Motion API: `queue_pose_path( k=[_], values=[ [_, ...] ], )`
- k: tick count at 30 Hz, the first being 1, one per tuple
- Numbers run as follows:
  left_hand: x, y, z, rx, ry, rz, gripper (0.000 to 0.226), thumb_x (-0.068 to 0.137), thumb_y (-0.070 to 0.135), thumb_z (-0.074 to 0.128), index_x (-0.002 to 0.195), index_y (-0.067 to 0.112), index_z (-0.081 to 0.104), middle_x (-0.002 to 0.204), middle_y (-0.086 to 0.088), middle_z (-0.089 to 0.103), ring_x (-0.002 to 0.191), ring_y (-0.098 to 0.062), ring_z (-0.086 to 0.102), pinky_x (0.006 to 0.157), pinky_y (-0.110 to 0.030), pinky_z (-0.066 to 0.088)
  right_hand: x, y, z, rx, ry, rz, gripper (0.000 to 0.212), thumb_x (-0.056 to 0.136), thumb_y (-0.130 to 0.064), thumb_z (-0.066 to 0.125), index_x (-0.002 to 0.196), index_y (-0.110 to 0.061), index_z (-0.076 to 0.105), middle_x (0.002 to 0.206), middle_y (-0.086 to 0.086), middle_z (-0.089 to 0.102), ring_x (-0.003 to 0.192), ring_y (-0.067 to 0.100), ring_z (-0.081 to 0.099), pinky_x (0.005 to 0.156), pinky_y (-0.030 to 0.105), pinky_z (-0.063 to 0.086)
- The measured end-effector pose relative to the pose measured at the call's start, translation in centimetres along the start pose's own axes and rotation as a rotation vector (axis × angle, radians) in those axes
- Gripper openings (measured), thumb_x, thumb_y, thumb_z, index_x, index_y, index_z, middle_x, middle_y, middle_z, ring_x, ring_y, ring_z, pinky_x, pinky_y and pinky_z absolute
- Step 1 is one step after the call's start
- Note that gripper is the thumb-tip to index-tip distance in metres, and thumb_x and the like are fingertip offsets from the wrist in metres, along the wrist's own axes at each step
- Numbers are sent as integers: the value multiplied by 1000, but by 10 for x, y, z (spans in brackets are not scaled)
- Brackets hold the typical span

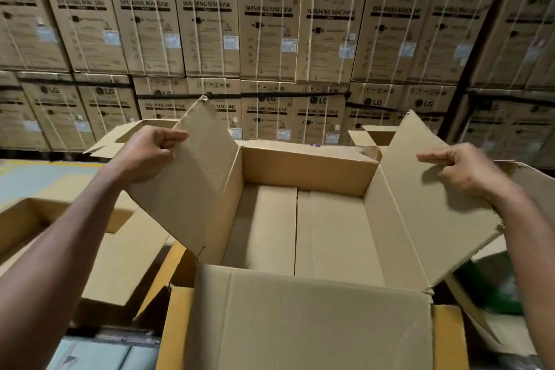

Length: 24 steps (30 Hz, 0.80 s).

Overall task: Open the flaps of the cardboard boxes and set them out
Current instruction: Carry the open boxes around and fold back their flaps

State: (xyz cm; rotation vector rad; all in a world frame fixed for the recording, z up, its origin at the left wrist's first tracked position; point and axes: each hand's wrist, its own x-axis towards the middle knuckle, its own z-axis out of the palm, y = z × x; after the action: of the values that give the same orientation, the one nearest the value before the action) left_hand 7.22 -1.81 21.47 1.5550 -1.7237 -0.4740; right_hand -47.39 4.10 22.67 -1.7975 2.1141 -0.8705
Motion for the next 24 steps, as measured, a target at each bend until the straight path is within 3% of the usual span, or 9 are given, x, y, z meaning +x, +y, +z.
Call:
queue_pose_path(
  k=[4,9,15,24],
  values=[
    [-4,-16,22,60,-29,-30,67,80,-22,49,139,8,58,134,-2,63,118,-8,59,95,-23,46,2,13,6,50,-62,-5,54,89,11,57,127,-26,66,138,-7,60,132,19,50,110,41,39],
    [-5,-38,52,167,-48,-72,72,74,-16,48,138,15,60,135,1,63,122,-13,60,102,-37,51,18,37,35,57,-134,32,67,87,17,48,126,-35,63,136,-7,62,131,16,53,110,39,42],
    [13,-62,56,172,-90,-119,73,75,-13,50,139,21,58,136,2,64,125,-14,59,103,-46,52,32,52,44,45,-151,47,62,86,19,43,131,-17,65,136,-6,62,132,14,52,114,36,37],
    [25,-61,68,229,-106,-125,69,80,-12,51,142,20,57,137,-4,62,120,-22,61,97,-42,55,43,47,55,18,-185,18,59,86,20,44,134,-10,62,138,0,60,136,18,49,116,34,33]
  ],
)
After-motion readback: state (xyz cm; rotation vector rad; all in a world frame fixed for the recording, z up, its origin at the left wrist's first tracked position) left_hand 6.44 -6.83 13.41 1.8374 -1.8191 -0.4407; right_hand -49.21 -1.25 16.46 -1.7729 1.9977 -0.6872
